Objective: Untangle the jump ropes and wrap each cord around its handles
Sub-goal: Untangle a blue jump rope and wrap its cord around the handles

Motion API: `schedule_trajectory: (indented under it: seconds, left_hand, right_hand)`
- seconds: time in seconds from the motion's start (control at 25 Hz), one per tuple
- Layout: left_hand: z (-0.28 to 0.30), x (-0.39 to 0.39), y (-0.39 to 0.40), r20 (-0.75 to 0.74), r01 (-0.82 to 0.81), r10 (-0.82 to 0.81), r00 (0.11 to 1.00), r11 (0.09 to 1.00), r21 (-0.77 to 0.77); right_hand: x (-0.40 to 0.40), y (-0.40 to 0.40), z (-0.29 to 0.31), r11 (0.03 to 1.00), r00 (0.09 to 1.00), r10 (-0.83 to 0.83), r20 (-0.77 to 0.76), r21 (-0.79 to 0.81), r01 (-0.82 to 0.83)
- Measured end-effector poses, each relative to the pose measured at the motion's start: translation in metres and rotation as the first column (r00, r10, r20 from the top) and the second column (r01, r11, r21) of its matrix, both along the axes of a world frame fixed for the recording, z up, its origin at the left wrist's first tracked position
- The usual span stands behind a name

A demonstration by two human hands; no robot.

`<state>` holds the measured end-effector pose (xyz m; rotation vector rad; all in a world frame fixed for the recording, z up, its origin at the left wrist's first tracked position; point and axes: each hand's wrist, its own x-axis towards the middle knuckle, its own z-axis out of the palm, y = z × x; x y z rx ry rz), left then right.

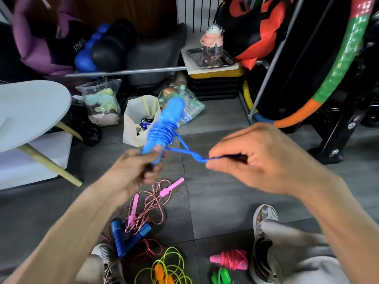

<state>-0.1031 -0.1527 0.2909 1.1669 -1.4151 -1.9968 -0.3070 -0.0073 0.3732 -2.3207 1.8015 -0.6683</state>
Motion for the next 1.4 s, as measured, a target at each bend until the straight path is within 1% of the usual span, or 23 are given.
schedule_trajectory:
  seconds: [0.04,0.08,0.16,0.24,0.28,0.32,0.36,0.44,0.48,0.52,0.6,0.68,0.72,0.8,0.92,0.96,1.04,1.12,1.16,1.24,1.32,1.36,1.4]
  left_hand:
    - [0.007,0.007,-0.007,-0.176,-0.022,0.044,0.983,0.992,0.125]
    - [0.013,0.014,-0.012,-0.313,0.008,0.049,0.949,0.984,0.178]
    - [0.022,0.025,-0.015,-0.541,0.166,-0.036,0.84,0.967,0.193]
    - [0.024,0.027,-0.002,-0.703,0.346,-0.111,0.702,0.916,0.2]
    - [0.025,0.025,0.006,-0.726,0.373,-0.124,0.676,0.908,0.192]
    - [0.024,0.023,0.011,-0.704,0.324,-0.094,0.704,0.924,0.202]
    - [0.025,0.02,0.013,-0.639,0.216,-0.038,0.769,0.955,0.203]
    - [0.025,0.015,0.006,-0.485,-0.047,0.145,0.863,0.977,0.208]
    - [0.023,0.013,0.0,-0.397,-0.161,0.206,0.895,0.976,0.144]
    - [0.021,0.012,-0.005,-0.279,-0.245,0.234,0.931,0.97,-0.005]
    - [0.01,0.012,-0.011,-0.025,-0.271,0.278,0.96,0.907,-0.323]
    - [0.002,0.013,-0.012,0.151,-0.178,0.277,0.949,0.865,-0.469]
    - [0.001,0.014,-0.01,0.259,-0.073,0.257,0.931,0.825,-0.56]
    - [0.0,0.012,-0.003,0.505,0.222,0.216,0.836,0.709,-0.67]
    - [-0.009,0.003,0.028,0.761,0.636,0.124,0.637,0.474,-0.609]
    - [-0.014,-0.001,0.041,0.801,0.725,0.09,0.592,0.374,-0.578]
    - [-0.021,-0.004,0.06,0.825,0.795,0.022,0.565,0.255,-0.551]
    - [-0.023,-0.003,0.07,0.777,0.776,-0.053,0.627,0.127,-0.617]
    - [-0.022,-0.002,0.073,0.74,0.746,-0.101,0.664,0.028,-0.665]
    - [-0.017,0.0,0.074,0.655,0.657,-0.209,0.727,-0.067,-0.751]
    - [-0.004,-0.002,0.074,0.524,0.57,-0.359,0.772,0.029,-0.821]
    - [0.004,-0.002,0.075,0.46,0.536,-0.397,0.795,0.103,-0.838]
    - [0.01,-0.002,0.077,0.413,0.513,-0.399,0.819,0.182,-0.839]
  right_hand:
    - [-0.011,0.001,0.0,0.998,0.997,-0.066,0.049,0.028,0.064]
    - [-0.022,0.0,-0.004,0.988,0.986,-0.148,0.079,0.052,0.144]
    - [-0.044,-0.005,-0.022,0.947,0.942,-0.32,0.103,0.071,0.314]
    - [-0.065,-0.013,-0.04,0.874,0.867,-0.485,0.114,0.097,0.476]
    - [-0.072,-0.015,-0.046,0.841,0.832,-0.54,0.125,0.109,0.53]
    - [-0.076,-0.016,-0.049,0.824,0.813,-0.566,0.138,0.117,0.554]
    - [-0.074,-0.017,-0.051,0.828,0.814,-0.56,0.153,0.123,0.547]
    - [-0.061,-0.017,-0.051,0.881,0.866,-0.472,0.166,0.126,0.457]
    - [-0.05,-0.016,-0.048,0.911,0.901,-0.409,0.147,0.124,0.394]
    - [-0.039,-0.013,-0.043,0.933,0.929,-0.354,0.111,0.11,0.343]
    - [-0.021,-0.007,-0.031,0.966,0.967,-0.255,0.027,0.053,0.254]
    - [-0.007,0.002,-0.02,0.984,0.984,-0.167,-0.054,0.061,0.17]
    - [0.001,0.006,-0.017,0.989,0.988,-0.12,-0.097,0.069,0.127]
    - [0.013,0.009,-0.011,0.995,0.984,-0.054,-0.168,0.069,0.067]
    - [0.005,0.006,-0.004,0.999,0.975,-0.024,-0.222,-0.035,0.017]
    - [-0.003,0.003,-0.003,0.996,0.972,-0.035,-0.231,-0.089,0.015]
    - [-0.015,-0.006,-0.001,0.988,0.967,-0.075,-0.245,-0.147,0.039]
    - [-0.021,-0.017,-0.009,0.989,0.964,-0.083,-0.253,-0.139,0.049]
    - [-0.023,-0.023,-0.011,0.996,0.973,-0.063,-0.224,-0.082,0.046]
    - [-0.026,-0.034,-0.005,0.995,0.998,-0.039,-0.046,0.094,0.044]
    - [-0.026,-0.044,-0.007,0.962,0.98,-0.101,0.17,0.268,0.053]
    - [-0.032,-0.049,-0.029,0.957,0.945,-0.141,0.297,0.287,0.053]
    - [-0.028,-0.046,-0.027,0.933,0.951,-0.116,0.285,0.361,0.006]
